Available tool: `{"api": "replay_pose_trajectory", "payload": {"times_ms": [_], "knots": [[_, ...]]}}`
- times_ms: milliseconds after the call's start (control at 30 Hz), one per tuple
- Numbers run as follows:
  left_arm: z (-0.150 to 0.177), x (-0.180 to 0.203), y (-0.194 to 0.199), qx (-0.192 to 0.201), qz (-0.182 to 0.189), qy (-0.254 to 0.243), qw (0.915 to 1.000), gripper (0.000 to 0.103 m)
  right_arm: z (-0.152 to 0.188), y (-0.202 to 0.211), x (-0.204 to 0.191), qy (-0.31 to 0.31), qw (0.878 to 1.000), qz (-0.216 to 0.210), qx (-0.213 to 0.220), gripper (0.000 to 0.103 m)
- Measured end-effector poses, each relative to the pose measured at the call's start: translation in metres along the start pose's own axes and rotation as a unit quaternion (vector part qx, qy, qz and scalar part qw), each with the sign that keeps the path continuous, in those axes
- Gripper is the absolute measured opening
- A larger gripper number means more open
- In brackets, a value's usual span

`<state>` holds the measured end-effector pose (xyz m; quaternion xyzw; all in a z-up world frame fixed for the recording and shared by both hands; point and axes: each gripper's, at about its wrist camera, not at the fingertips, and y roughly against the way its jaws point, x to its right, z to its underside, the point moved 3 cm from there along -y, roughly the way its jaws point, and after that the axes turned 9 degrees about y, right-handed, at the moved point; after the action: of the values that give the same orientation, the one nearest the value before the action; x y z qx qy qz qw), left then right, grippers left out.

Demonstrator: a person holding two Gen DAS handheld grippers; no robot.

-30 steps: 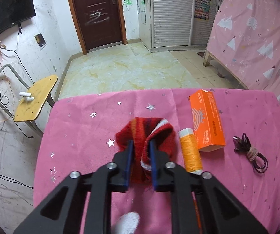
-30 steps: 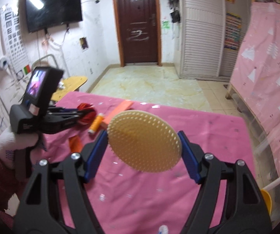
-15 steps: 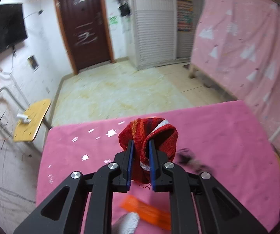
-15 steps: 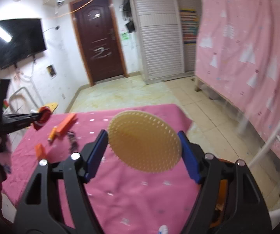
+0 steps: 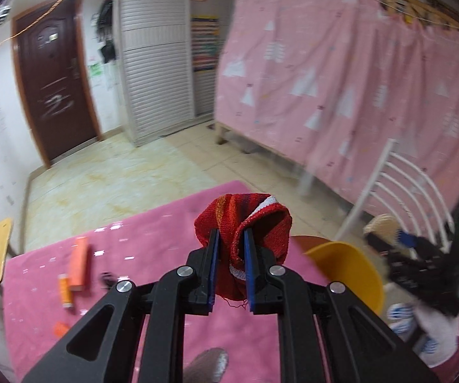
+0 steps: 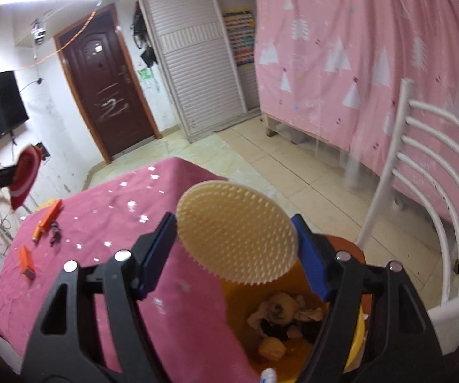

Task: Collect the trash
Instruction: 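Carry sock and brush to the yellow bin and open both tools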

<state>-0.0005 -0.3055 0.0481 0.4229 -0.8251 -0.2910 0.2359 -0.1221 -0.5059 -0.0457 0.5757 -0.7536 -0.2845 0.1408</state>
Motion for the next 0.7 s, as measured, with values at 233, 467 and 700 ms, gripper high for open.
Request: {"api": "replay_pose_trajectory", "payload": {"times_ms": [233, 467, 700], "knots": [[0.016, 0.07, -0.021, -0.023, 0.036, -0.032, 0.9986, 0.006, 0.023, -0.007, 0.034, -0.034, 0.999, 0.004, -0.012, 0.072], [0.027, 0.121, -0.04, -0.033, 0.069, -0.05, 0.9958, 0.006, 0.037, 0.005, 0.066, -0.072, 0.997, 0.009, -0.002, 0.077], [0.036, 0.153, -0.059, -0.052, 0.103, -0.057, 0.9916, 0.012, 0.045, 0.018, 0.085, -0.093, 0.995, 0.019, 0.006, 0.077]]}}
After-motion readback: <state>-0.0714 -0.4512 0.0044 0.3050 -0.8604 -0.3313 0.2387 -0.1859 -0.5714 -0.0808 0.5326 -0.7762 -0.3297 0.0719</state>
